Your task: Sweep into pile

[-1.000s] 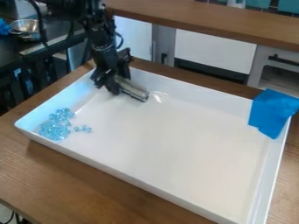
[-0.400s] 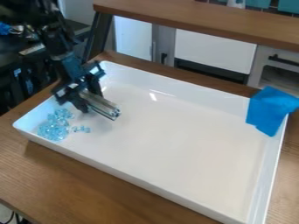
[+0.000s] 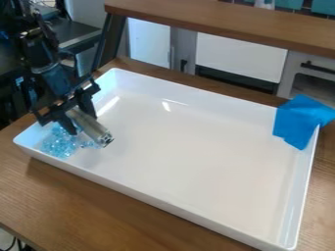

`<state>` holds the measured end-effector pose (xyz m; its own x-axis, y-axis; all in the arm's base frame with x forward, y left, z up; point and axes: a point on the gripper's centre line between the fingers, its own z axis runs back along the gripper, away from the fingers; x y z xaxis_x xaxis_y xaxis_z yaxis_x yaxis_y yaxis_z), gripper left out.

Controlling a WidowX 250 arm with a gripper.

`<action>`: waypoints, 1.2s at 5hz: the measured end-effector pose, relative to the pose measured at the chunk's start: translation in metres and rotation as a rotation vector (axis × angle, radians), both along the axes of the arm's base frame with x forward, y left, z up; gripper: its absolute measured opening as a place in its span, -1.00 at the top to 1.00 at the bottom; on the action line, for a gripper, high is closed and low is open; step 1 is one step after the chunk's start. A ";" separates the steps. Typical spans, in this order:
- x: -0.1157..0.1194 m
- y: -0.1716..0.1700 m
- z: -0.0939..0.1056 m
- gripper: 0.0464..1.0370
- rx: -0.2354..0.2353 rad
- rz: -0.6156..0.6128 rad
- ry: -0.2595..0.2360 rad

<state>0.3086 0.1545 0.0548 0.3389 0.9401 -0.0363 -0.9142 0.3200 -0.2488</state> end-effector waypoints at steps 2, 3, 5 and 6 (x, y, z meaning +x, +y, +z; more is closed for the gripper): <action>0.000 0.006 0.004 -0.62 0.085 -0.068 0.042; 0.005 -0.003 0.013 -0.95 0.055 -0.084 0.055; 0.029 -0.020 0.038 -0.93 0.051 -0.114 0.045; 0.030 -0.016 0.033 -0.93 0.110 -0.104 0.101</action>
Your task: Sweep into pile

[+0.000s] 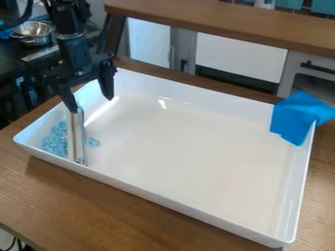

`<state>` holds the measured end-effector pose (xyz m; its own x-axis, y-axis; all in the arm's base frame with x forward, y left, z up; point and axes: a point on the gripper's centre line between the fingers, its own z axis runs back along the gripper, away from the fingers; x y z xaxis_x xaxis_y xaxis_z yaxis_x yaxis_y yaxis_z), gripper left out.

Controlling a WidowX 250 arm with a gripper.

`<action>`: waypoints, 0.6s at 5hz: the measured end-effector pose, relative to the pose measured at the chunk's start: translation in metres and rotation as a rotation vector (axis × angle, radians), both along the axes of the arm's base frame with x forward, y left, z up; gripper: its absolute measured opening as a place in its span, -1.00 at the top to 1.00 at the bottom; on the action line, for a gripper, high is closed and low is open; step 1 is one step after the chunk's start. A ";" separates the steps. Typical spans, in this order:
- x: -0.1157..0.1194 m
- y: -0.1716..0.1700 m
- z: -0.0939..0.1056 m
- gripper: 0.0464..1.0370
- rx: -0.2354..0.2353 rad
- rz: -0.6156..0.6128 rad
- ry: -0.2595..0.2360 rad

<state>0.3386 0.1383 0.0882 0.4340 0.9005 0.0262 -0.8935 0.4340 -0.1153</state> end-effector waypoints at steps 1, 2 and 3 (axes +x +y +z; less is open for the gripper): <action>-0.009 0.010 -0.002 -0.93 0.109 -0.019 0.069; -0.021 0.009 -0.013 -0.93 0.117 -0.051 0.119; -0.023 0.009 -0.015 -0.93 0.119 -0.066 0.126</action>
